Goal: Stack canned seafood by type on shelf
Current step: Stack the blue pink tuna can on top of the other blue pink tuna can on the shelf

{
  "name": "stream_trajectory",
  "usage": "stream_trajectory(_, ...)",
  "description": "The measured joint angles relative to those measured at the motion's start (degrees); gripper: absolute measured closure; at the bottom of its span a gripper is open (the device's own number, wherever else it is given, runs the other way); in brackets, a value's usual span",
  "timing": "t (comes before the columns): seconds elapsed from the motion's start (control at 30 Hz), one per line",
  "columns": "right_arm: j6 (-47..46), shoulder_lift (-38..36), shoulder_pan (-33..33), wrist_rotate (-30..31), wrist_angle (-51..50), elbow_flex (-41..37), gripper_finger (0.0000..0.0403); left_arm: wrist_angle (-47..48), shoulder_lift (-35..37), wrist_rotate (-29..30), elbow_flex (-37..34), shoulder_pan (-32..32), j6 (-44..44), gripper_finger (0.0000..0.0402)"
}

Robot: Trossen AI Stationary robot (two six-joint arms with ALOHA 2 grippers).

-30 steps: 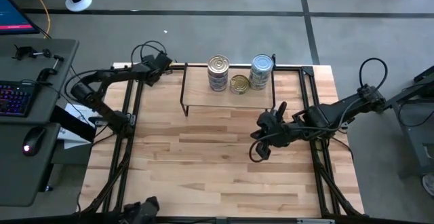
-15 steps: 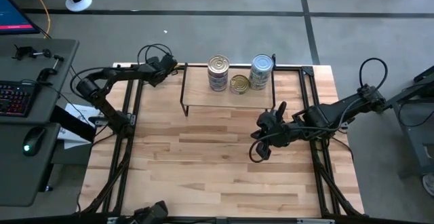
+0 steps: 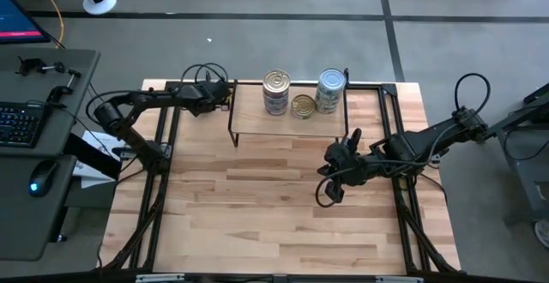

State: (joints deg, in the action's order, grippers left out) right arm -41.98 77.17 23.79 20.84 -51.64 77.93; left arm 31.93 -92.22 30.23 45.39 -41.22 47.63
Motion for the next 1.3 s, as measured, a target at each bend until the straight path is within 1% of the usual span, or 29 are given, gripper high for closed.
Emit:
stream_trajectory(0.2, 1.1, 0.0, 0.0, 0.0, 0.0, 0.0, 0.0403, 9.6, 2.3, 1.4, -0.4, 2.6, -9.4, 0.0401)
stream_trajectory(0.3, 1.9, 0.0, 0.0, 0.0, 0.0, 0.0, 0.0403, 14.8, 3.1, 0.5, -0.5, 3.1, -14.8, 0.0401)
stream_trajectory(0.4, 2.0, 0.0, 0.0, 0.0, 0.0, 0.0, 0.0403, 20.1, 3.1, -0.5, -0.5, 3.7, -17.9, 0.0401)
stream_trajectory(0.47, 1.9, 0.0, 0.0, 0.0, 0.0, 0.0, 0.0403, 21.6, 3.2, -1.0, -1.0, 4.8, -18.8, 0.0401)
stream_trajectory(0.67, 2.0, 0.0, 0.0, 0.0, 0.0, 0.0, 0.0403, 25.8, 3.3, -1.9, -1.6, 10.0, -18.8, 0.0401)
stream_trajectory(0.83, 2.1, 0.0, 0.0, 0.0, 0.0, 0.0, 0.0403, 28.2, 4.7, -5.9, -1.6, 15.6, -18.4, 0.0401)
stream_trajectory(1.07, 2.0, 0.0, 0.0, 0.0, 0.0, 0.0, 0.0403, 34.2, 6.4, -9.9, -1.7, 22.6, -12.6, 0.0401)
stream_trajectory(1.3, 2.0, 0.0, 0.0, 0.0, 0.0, 0.0, 0.0403, 36.2, 8.2, -17.2, -1.7, 29.3, -6.4, 0.0402)
